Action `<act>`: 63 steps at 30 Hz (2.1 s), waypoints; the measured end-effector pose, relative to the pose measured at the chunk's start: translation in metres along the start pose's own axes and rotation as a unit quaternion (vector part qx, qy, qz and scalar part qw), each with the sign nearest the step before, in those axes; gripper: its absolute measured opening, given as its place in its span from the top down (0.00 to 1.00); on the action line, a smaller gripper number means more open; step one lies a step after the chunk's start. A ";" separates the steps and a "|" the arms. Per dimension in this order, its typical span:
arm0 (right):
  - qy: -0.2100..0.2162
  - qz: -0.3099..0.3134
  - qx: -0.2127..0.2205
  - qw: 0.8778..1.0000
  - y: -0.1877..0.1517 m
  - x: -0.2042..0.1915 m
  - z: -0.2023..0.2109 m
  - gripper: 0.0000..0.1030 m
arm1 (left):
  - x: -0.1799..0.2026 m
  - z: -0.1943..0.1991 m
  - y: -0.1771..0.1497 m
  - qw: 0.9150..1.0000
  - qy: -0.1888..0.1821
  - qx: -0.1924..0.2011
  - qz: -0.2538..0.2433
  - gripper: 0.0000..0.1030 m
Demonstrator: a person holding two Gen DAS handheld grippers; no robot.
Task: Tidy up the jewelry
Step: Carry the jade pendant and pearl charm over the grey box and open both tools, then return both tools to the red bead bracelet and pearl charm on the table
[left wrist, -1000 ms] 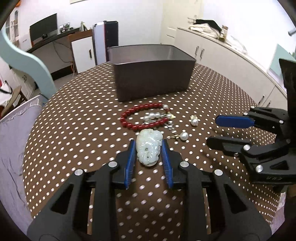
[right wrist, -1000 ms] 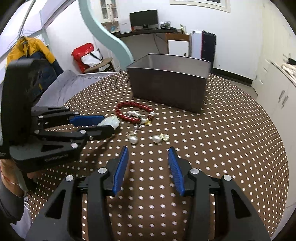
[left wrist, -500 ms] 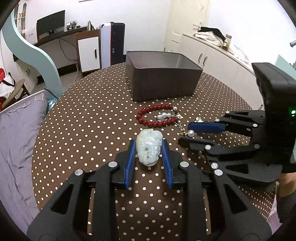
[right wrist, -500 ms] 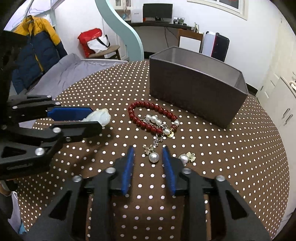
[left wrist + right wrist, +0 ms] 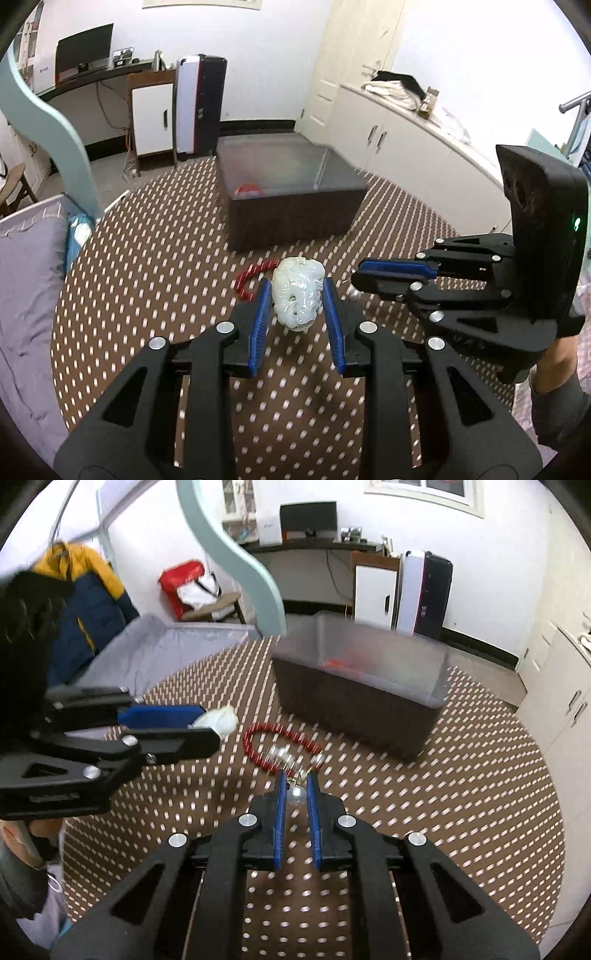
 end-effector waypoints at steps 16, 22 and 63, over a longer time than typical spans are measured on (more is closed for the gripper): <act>0.003 -0.077 0.050 0.996 0.070 0.049 0.005 0.91 | -0.008 -0.053 0.088 0.999 -0.009 -0.023 0.025 0.73; 0.005 -0.090 0.029 0.995 0.065 0.056 -0.015 0.91 | -0.015 -0.075 0.087 0.998 0.000 -0.045 0.036 0.72; -0.025 -0.031 0.015 0.999 -0.010 0.011 0.012 0.71 | -0.013 -0.008 0.007 0.994 0.110 0.002 0.002 0.51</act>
Point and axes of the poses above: each gripper's, at about its wrist camera, not at the fingertips, and z roughly against the way its jaws point, x to its right, y to its top, the point moved 3 cm from there along -z, roughly the way its jaws point, and after that the axes turned 3 degrees about -z, right-handed, at the moved point
